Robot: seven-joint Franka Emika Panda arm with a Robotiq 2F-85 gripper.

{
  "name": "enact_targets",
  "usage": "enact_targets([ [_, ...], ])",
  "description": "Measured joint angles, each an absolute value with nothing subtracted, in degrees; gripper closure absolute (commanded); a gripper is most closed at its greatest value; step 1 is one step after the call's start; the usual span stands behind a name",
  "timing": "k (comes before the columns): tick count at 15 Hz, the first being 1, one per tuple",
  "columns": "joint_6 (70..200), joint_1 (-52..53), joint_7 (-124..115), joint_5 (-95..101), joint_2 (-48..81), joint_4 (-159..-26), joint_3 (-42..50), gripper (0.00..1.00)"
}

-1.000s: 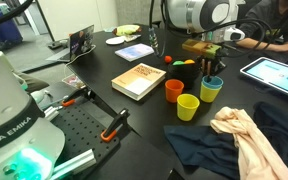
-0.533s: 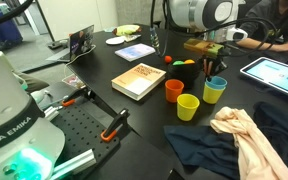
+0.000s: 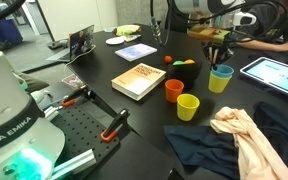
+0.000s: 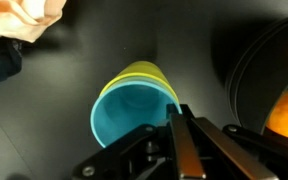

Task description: Take the three cups out of the yellow cup and separate them

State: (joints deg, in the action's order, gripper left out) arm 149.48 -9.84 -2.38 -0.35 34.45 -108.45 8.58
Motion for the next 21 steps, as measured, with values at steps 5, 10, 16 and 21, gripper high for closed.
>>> enact_targets([
  [5,149.26,-9.89,-2.36,-1.47,34.41,-109.76,6.61,0.96],
  [10,149.33,-9.30,-2.35,-1.50,36.32,-110.34,5.07,0.96],
  [16,148.93,-9.23,-2.30,-1.30,36.84,-110.51,5.55,0.94],
  [21,148.92,-9.25,-2.30,-1.30,36.83,-110.71,6.10,0.49],
])
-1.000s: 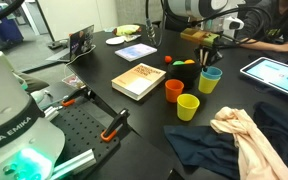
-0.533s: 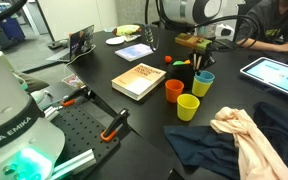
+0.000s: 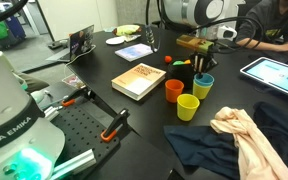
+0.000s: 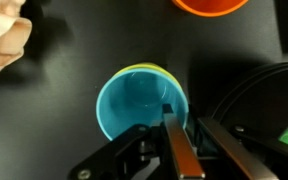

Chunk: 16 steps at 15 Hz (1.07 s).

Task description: Take the three cups out of the yellow cup and separate them

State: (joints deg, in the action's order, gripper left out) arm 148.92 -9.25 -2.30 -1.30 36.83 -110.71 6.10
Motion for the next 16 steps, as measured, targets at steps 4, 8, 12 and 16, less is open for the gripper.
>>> enact_targets([
  [4,148.92,-9.25,-2.30,-1.30,36.83,-110.72,6.23,0.71],
  [8,148.92,-9.25,-2.30,-1.29,36.83,-110.72,6.43,0.94],
  [12,148.92,-9.25,-2.30,-1.28,36.82,-110.72,6.45,0.99],
  [16,147.68,-9.22,-2.31,-1.23,35.99,-110.57,6.52,0.96],
])
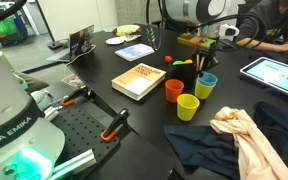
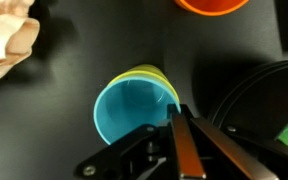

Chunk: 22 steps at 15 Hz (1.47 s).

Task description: Take the three cups out of the yellow cup and separate them

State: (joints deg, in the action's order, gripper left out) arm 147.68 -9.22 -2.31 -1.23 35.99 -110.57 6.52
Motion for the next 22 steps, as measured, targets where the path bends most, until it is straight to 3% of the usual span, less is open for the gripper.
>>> enact_targets([
  [14,136.20,-7.45,-2.69,6.83,26.34,-109.02,10.04,0.96],
  [22,141.93,-7.45,-6.67,11.91,25.45,-115.24,13.12,0.96],
])
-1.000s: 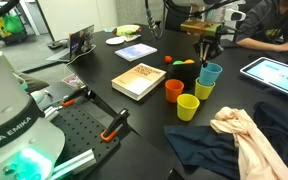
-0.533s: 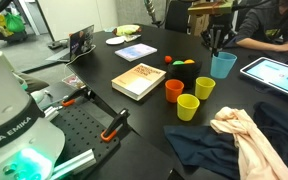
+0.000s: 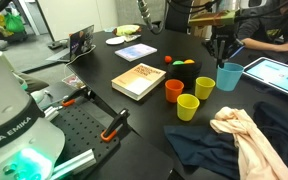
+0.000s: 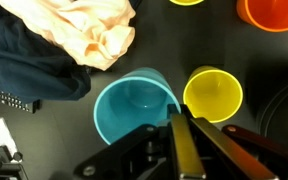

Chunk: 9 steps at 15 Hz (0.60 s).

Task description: Take the three cups out of the yellow cup and separate them

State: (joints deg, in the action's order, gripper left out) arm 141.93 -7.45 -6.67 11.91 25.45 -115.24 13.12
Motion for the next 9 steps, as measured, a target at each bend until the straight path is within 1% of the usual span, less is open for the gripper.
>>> enact_targets([
  [5,151.41,-7.47,-8.84,12.16,25.45,-121.54,14.15,0.96],
  [9,155.73,-7.49,-9.83,11.77,25.49,-125.34,14.34,0.96],
])
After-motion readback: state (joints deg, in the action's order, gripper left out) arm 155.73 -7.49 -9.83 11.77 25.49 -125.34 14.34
